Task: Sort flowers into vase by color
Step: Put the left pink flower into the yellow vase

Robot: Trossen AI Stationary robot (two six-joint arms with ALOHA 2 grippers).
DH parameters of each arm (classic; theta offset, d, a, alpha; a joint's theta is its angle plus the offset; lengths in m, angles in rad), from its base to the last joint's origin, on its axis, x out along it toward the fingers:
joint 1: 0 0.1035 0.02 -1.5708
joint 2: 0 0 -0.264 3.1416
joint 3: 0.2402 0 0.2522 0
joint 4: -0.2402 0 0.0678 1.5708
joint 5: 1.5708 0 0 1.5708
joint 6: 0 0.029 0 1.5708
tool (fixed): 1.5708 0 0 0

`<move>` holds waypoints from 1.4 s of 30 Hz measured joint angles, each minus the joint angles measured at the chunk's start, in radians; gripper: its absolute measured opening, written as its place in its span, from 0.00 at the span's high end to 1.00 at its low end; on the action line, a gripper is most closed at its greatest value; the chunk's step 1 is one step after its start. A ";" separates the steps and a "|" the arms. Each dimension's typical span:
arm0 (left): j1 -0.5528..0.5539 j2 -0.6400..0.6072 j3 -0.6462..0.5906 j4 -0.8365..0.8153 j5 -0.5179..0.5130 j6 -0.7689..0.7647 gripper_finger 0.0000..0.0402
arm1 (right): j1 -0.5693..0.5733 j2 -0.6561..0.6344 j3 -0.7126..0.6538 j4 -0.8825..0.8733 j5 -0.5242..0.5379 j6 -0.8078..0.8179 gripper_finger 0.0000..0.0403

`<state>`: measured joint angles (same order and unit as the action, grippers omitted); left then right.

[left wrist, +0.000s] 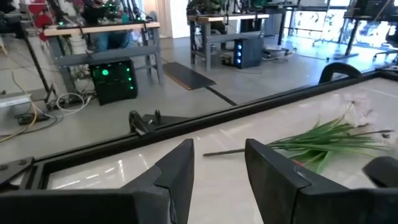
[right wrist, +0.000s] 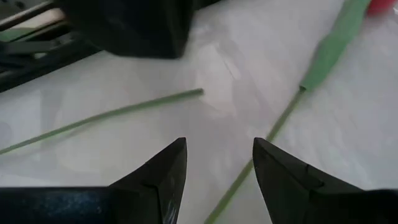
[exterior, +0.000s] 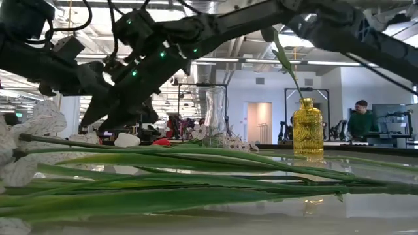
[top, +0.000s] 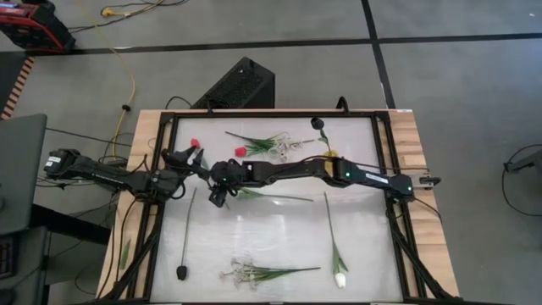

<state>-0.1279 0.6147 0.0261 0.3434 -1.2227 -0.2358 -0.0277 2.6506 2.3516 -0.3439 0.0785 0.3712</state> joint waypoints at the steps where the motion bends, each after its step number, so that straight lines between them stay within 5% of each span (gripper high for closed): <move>1: 0.001 0.000 0.000 -0.003 -0.008 0.008 0.67 | -0.004 0.013 0.007 0.014 0.000 0.011 0.48; 13: -0.001 0.000 0.000 -0.023 0.003 0.010 0.67 | 0.009 0.082 0.004 -0.029 0.083 0.021 0.56; 24: -0.001 0.000 0.000 -0.025 0.002 0.014 0.67 | 0.014 0.083 0.009 -0.111 0.079 -0.013 0.96; 42: -0.001 0.000 0.000 -0.039 0.054 0.015 0.67 | -0.088 -0.141 -0.003 -0.507 -0.005 0.065 0.96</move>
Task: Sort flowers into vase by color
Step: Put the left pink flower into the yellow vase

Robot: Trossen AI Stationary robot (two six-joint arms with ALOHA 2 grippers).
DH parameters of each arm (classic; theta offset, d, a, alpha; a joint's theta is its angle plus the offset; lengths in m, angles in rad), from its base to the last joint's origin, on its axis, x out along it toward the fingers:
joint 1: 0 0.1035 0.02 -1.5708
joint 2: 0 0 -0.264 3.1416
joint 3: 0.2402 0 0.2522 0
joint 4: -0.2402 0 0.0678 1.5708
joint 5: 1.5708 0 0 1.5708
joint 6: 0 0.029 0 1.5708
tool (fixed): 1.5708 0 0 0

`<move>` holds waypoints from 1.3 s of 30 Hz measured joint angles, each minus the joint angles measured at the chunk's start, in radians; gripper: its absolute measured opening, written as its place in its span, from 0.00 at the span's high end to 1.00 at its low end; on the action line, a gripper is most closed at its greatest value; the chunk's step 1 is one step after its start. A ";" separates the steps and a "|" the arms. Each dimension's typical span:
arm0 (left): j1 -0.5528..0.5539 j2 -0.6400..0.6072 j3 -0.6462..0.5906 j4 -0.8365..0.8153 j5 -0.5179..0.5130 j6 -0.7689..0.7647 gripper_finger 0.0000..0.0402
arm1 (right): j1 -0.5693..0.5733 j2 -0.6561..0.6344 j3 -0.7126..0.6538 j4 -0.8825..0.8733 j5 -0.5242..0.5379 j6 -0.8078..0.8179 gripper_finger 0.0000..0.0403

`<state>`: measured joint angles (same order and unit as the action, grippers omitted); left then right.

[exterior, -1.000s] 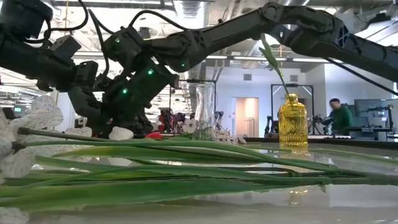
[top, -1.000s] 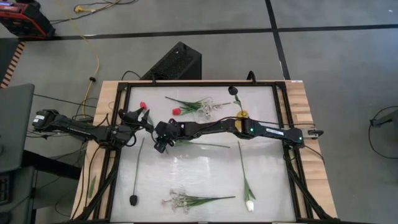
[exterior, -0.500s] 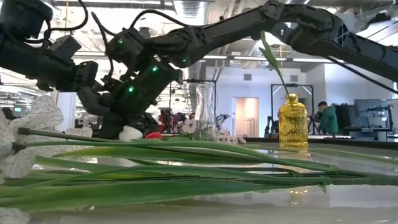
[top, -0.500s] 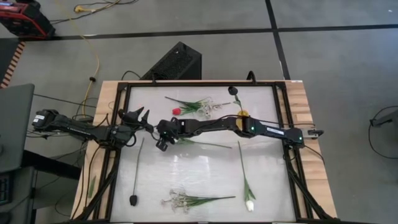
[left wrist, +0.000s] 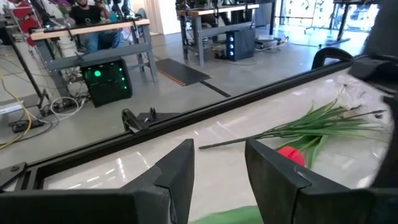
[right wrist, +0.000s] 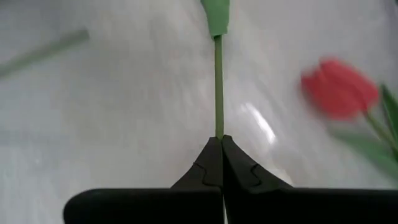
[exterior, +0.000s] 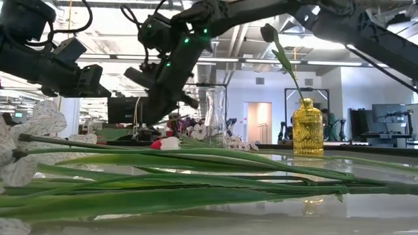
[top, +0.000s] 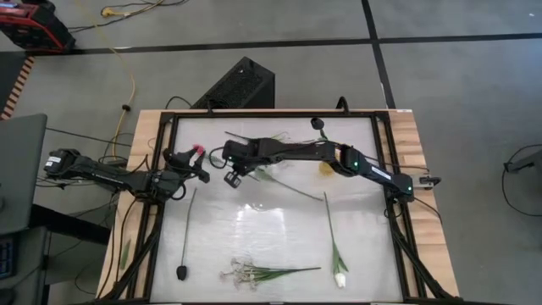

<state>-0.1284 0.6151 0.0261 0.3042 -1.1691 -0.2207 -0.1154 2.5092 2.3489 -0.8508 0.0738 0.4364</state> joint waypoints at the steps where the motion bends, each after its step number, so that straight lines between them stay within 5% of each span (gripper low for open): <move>1: 0.000 0.000 0.000 -0.001 0.005 0.003 0.67 | 0.006 -0.007 0.000 -0.043 0.000 0.001 0.96; 9: 0.000 0.000 0.000 -0.003 0.013 0.015 0.67 | 0.142 -0.016 -0.008 -0.345 0.073 -0.024 0.96; 20: 0.000 0.000 0.000 -0.023 0.012 0.008 0.67 | 0.273 -0.040 -0.179 -0.334 0.115 -0.101 0.96; 25: 0.000 0.000 0.000 -0.022 0.011 0.005 0.67 | 0.301 -0.040 -0.184 -0.329 0.149 -0.108 0.87; 39: 0.000 0.000 0.000 -0.018 0.011 0.000 0.67 | 0.258 -0.045 -0.184 -0.294 0.133 -0.123 0.74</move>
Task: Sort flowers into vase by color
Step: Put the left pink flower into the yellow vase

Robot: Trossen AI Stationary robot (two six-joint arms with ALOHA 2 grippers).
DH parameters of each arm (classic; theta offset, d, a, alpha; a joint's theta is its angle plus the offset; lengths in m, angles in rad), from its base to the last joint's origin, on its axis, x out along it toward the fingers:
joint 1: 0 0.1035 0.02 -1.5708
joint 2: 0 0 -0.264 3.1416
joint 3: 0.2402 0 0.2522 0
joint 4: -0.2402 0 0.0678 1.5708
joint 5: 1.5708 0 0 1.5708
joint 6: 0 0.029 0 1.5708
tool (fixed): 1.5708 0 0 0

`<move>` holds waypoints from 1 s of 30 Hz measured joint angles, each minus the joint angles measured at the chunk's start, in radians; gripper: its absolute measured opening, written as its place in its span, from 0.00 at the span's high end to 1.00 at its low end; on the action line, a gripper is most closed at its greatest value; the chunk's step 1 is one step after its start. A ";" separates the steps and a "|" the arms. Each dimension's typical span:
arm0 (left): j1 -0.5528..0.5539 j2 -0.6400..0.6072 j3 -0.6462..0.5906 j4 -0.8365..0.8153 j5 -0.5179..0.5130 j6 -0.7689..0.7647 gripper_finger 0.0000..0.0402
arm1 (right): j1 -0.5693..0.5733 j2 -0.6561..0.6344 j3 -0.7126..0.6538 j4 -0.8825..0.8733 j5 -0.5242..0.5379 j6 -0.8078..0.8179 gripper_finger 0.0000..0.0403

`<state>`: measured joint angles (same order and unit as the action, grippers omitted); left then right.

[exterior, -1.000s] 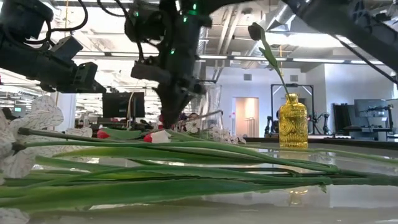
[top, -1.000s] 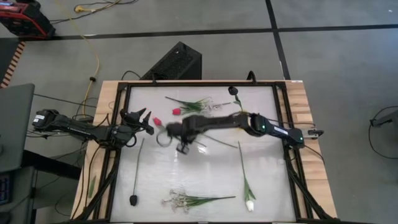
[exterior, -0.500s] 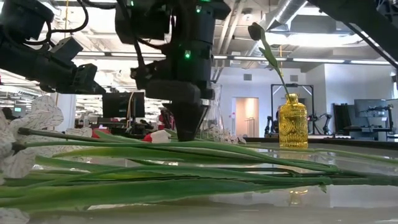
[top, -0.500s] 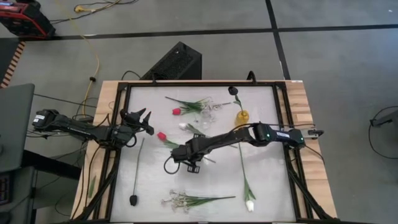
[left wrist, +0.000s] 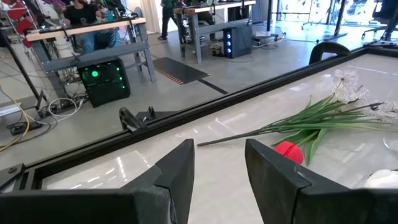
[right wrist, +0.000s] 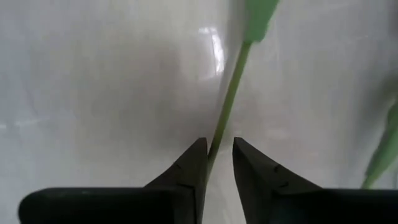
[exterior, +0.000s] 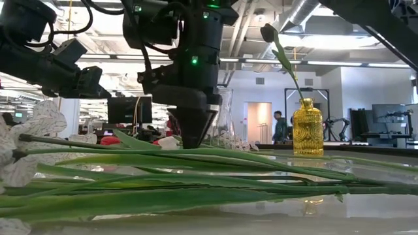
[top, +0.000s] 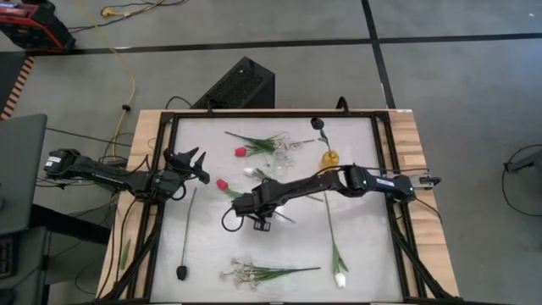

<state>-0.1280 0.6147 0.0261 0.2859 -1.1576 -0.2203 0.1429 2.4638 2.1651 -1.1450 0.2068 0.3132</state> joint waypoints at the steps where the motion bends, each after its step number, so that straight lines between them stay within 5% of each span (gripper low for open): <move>1: 0.000 0.000 0.000 0.000 0.000 0.000 0.67 | -0.005 0.000 0.000 0.015 -0.005 0.000 0.73; 14: 0.000 0.000 0.000 -0.004 0.000 0.013 0.67 | -0.046 0.000 0.000 0.109 -0.081 -0.005 0.47; 20: 0.000 0.000 0.000 -0.005 -0.001 0.014 0.67 | -0.054 0.005 -0.042 0.136 -0.113 0.050 0.45; 24: 0.000 0.000 0.000 -0.006 -0.001 0.013 0.67 | -0.075 0.003 -0.049 0.100 -0.169 0.099 0.57; 30: 0.000 0.000 0.000 -0.005 0.003 0.009 0.67 | -0.086 -0.020 -0.054 0.063 -0.180 0.049 0.95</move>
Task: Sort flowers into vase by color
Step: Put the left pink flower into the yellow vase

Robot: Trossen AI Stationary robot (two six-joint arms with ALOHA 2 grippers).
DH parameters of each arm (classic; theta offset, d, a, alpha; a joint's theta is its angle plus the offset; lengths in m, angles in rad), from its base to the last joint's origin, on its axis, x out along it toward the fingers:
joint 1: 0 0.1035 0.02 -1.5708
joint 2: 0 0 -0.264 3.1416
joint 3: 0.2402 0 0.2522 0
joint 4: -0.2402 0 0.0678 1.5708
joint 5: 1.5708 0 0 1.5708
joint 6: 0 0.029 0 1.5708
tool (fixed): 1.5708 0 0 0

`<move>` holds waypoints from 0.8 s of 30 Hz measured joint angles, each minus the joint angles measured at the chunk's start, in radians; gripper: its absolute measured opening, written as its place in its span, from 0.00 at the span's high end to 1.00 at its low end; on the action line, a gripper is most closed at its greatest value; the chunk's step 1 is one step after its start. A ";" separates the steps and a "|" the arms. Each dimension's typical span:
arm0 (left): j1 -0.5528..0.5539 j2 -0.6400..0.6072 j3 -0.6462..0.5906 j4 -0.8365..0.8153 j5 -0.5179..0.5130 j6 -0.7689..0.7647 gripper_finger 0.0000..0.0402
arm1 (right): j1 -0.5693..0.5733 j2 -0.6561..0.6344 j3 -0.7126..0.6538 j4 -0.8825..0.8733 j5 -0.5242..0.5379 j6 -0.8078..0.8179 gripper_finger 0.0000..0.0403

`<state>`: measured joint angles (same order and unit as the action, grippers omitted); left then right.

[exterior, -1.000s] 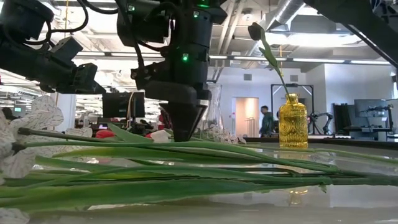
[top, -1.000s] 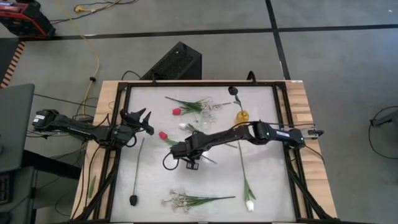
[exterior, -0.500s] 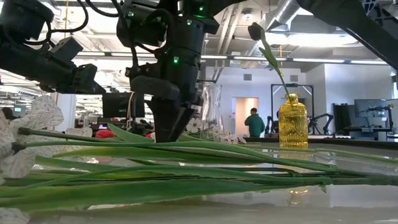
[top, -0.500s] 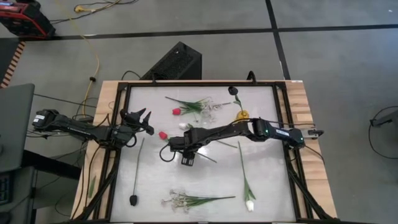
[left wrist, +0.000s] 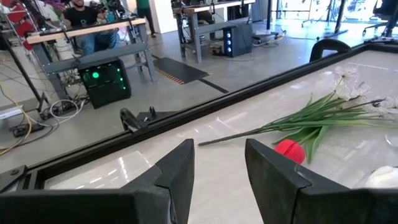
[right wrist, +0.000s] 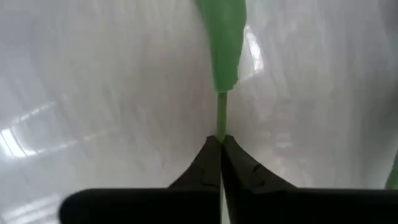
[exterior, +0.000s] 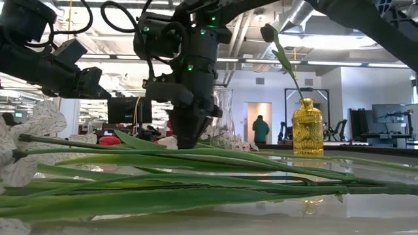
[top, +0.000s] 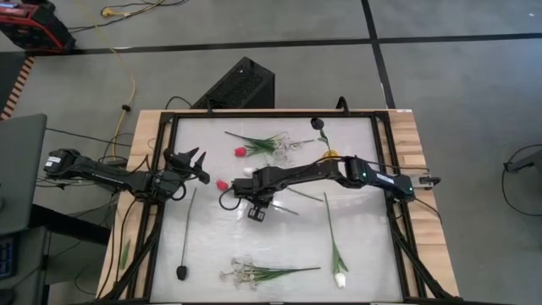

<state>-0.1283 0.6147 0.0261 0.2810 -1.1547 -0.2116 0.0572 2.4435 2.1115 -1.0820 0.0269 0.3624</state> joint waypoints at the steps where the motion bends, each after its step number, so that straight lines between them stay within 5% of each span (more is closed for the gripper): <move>1: 0.000 0.000 0.000 0.000 0.004 -0.001 0.67 | 0.000 -0.012 -0.003 -0.015 -0.001 -0.001 0.95; 7: 0.000 0.000 0.000 0.000 0.024 -0.011 0.67 | 0.017 -0.185 -0.028 -0.090 0.070 -0.005 0.96; 10: 0.000 0.000 0.000 0.000 0.025 -0.012 0.67 | 0.020 -0.326 -0.146 -0.054 0.068 -0.021 0.96; 14: 0.000 0.000 0.000 0.000 0.040 -0.013 0.67 | 0.014 -0.569 -0.433 0.077 0.049 -0.017 0.96; 24: 0.000 0.000 0.000 0.001 0.050 -0.016 0.67 | 0.112 -1.295 -1.171 0.778 0.108 0.065 0.96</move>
<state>-0.1282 0.6150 0.0261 0.2823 -1.1050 -0.2277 0.1695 1.1481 0.9402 -0.3040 0.1350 0.4274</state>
